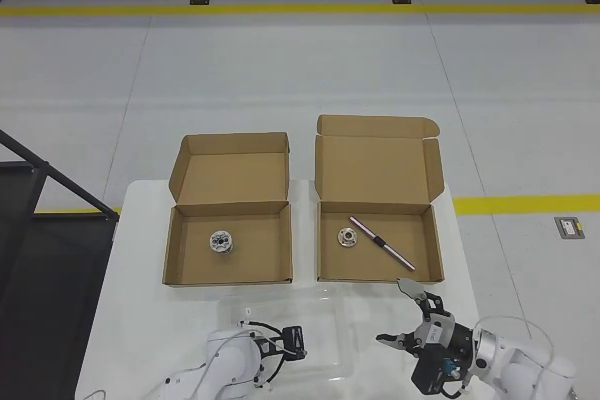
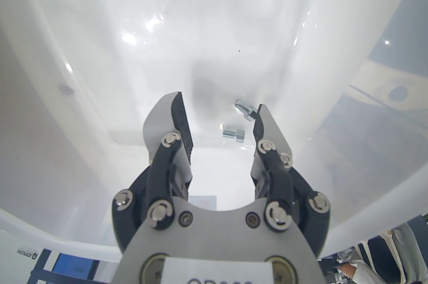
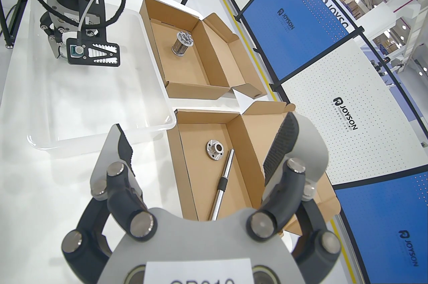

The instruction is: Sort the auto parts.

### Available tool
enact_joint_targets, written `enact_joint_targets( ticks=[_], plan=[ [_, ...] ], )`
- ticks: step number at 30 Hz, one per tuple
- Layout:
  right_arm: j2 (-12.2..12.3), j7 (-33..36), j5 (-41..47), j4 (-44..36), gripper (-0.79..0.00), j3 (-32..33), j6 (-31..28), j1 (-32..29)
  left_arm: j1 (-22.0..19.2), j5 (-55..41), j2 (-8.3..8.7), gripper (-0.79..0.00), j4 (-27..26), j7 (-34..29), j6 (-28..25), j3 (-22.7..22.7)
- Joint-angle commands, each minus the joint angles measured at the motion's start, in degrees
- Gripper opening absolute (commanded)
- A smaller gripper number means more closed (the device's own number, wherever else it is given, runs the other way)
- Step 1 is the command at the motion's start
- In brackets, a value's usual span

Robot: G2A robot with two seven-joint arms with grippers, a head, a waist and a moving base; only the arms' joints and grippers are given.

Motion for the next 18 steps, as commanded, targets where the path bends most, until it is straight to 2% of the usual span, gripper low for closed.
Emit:
enact_joint_targets(
  ticks=[1, 10, 18],
  plan=[
    [0.0, 0.0, 0.0, 0.0, 0.0, 0.0, 0.0, 0.0, -0.69, -0.71, 0.32, -0.277, 0.06, -0.43, 0.45, 0.88],
    [0.0, 0.0, 0.0, 0.0, 0.0, 0.0, 0.0, 0.0, -3.39, -3.49, 1.09, -0.308, 0.69, -1.47, 1.5, 3.9],
    [0.0, 0.0, 0.0, 0.0, 0.0, 0.0, 0.0, 0.0, -5.01, -5.07, 0.88, -0.311, 1.61, -1.85, 1.87, 5.48]
  ],
)
